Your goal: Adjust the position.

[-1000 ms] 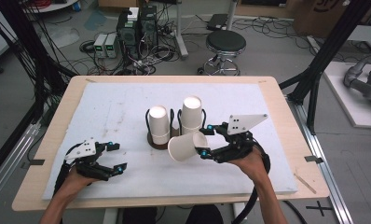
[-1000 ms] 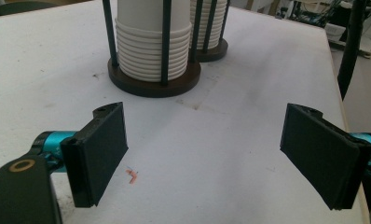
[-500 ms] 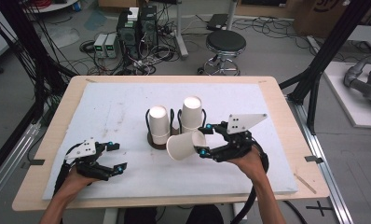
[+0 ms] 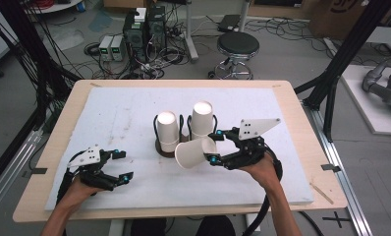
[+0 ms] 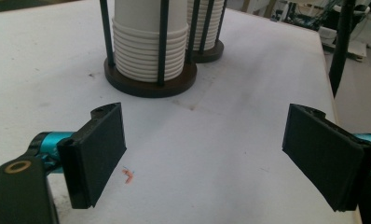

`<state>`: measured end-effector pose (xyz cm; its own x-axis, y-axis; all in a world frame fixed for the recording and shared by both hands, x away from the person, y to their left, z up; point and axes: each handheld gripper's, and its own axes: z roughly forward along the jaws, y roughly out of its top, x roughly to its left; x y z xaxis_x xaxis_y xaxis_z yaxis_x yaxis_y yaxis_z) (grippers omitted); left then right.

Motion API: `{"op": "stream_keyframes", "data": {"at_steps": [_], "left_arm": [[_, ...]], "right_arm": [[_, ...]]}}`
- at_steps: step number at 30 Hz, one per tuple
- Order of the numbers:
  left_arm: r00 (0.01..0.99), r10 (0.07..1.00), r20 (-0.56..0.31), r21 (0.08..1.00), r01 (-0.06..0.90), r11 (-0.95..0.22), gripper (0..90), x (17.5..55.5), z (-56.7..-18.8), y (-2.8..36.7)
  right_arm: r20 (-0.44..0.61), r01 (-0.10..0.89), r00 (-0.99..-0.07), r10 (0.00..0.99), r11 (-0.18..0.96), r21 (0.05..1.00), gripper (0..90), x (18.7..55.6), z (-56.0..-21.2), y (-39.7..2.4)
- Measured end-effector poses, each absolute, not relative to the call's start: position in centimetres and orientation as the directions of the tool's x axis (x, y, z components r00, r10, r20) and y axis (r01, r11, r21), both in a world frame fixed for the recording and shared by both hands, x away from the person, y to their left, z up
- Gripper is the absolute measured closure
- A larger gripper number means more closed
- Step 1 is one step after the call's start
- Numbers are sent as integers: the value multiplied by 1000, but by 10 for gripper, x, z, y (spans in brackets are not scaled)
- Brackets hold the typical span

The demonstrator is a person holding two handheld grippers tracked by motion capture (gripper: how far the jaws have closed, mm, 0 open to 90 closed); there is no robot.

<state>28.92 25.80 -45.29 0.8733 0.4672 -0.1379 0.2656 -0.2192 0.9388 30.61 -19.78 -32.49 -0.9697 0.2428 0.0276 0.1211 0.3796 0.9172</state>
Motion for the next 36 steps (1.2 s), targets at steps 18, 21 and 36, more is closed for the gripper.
{"op": "stream_keyframes", "data": {"at_steps": [18,21,36], "left_arm": [[954,285,-95,947,175,-269,111,292,-389,230],[961,262,-85,946,161,-283,111,293,-381,221],[991,115,-73,928,110,-356,102,305,-350,164]], "right_arm": [[31,114,-976,216,383,917,378,308,-324,-190],[32,113,-977,211,383,917,378,307,-324,-188],[38,108,-983,181,395,912,378,306,-325,-182]]}}
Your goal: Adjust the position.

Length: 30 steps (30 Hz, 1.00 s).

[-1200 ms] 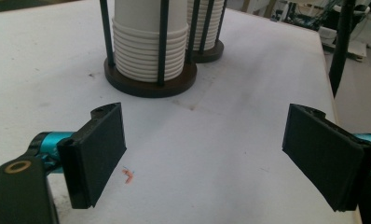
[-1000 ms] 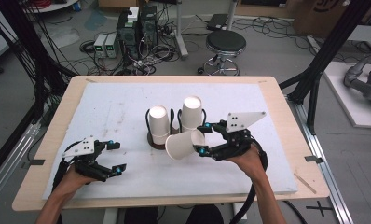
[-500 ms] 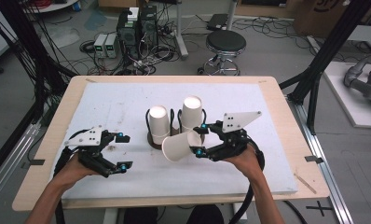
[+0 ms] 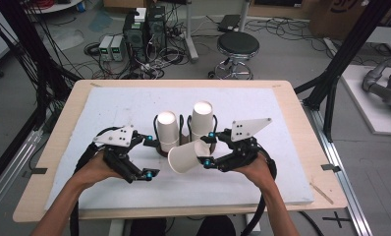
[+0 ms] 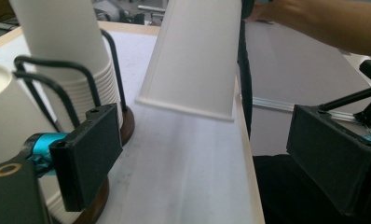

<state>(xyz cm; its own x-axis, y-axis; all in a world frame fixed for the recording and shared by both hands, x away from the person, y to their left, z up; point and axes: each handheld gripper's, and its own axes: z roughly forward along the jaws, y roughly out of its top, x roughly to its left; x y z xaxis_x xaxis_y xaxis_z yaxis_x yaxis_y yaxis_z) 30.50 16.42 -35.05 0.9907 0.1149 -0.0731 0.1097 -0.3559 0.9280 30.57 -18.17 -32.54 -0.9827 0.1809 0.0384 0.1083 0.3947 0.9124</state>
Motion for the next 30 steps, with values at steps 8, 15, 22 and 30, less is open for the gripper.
{"op": "stream_keyframes", "data": {"at_steps": [8,15,22,30], "left_arm": [[995,67,-74,917,94,-388,101,311,-343,137],[997,36,-65,908,74,-412,101,316,-341,119],[998,19,-63,892,65,-447,101,318,-341,107],[998,0,-57,864,49,-501,103,319,-346,98]], "right_arm": [[36,100,-985,167,391,915,378,304,-327,-179],[41,98,-987,153,387,917,378,303,-327,-177],[40,95,-988,148,389,916,378,302,-328,-176],[44,96,-989,141,392,915,378,302,-329,-175]]}}
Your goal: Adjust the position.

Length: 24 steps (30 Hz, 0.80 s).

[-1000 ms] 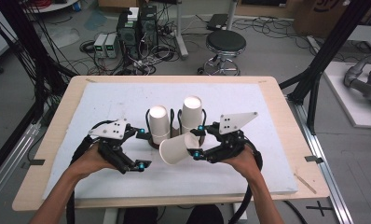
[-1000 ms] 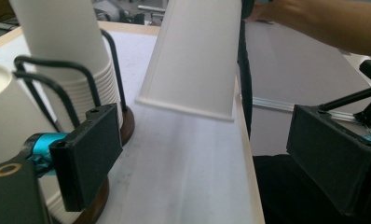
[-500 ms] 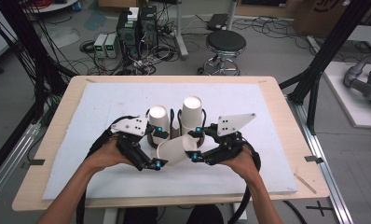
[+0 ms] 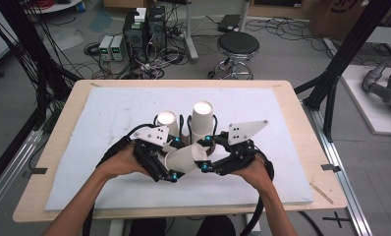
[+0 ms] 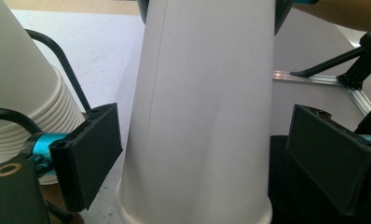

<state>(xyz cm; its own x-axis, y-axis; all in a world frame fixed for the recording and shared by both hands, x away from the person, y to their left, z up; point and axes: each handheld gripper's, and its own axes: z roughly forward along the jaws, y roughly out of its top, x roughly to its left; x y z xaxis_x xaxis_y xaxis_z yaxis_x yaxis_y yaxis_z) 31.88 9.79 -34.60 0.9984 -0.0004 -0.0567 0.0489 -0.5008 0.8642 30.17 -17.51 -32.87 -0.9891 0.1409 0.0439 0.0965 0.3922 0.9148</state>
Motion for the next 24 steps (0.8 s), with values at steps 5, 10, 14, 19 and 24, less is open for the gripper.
{"op": "stream_keyframes", "data": {"at_steps": [5,10,14,19,24], "left_arm": [[999,-5,-53,852,42,-521,103,318,-349,94],[999,-4,-52,844,42,-535,104,318,-351,92],[999,-3,-47,842,38,-538,104,318,-351,92],[999,5,-53,847,48,-529,103,319,-354,95],[998,17,-67,853,66,-519,104,318,-359,98]], "right_arm": [[42,95,-989,142,392,915,378,302,-329,-174],[43,95,-989,140,396,913,378,301,-329,-174],[43,98,-988,147,392,914,378,301,-329,-175],[42,93,-989,140,388,917,378,301,-329,-176],[41,93,-989,142,378,921,378,300,-329,-177]]}}
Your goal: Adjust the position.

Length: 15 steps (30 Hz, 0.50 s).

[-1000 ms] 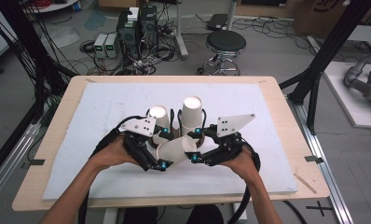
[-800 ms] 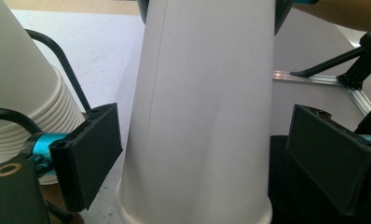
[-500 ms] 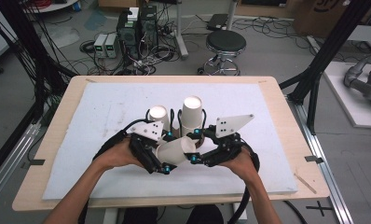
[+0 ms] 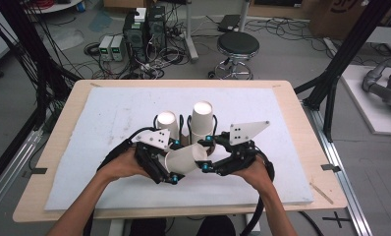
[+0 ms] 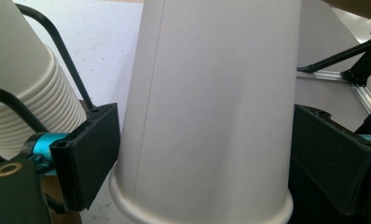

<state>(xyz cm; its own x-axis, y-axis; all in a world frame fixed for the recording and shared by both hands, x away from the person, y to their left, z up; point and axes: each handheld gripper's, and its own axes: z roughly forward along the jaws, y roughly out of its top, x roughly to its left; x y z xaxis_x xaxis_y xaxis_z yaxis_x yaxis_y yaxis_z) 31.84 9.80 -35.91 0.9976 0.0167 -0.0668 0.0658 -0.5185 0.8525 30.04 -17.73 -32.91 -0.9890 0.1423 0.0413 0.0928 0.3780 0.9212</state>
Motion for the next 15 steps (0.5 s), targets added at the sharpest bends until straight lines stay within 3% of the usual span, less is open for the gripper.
{"op": "stream_keyframes", "data": {"at_steps": [15], "left_arm": [[995,39,-95,876,102,-471,112,317,-369,103]], "right_arm": [[52,100,-988,144,347,933,378,299,-334,-180]]}}
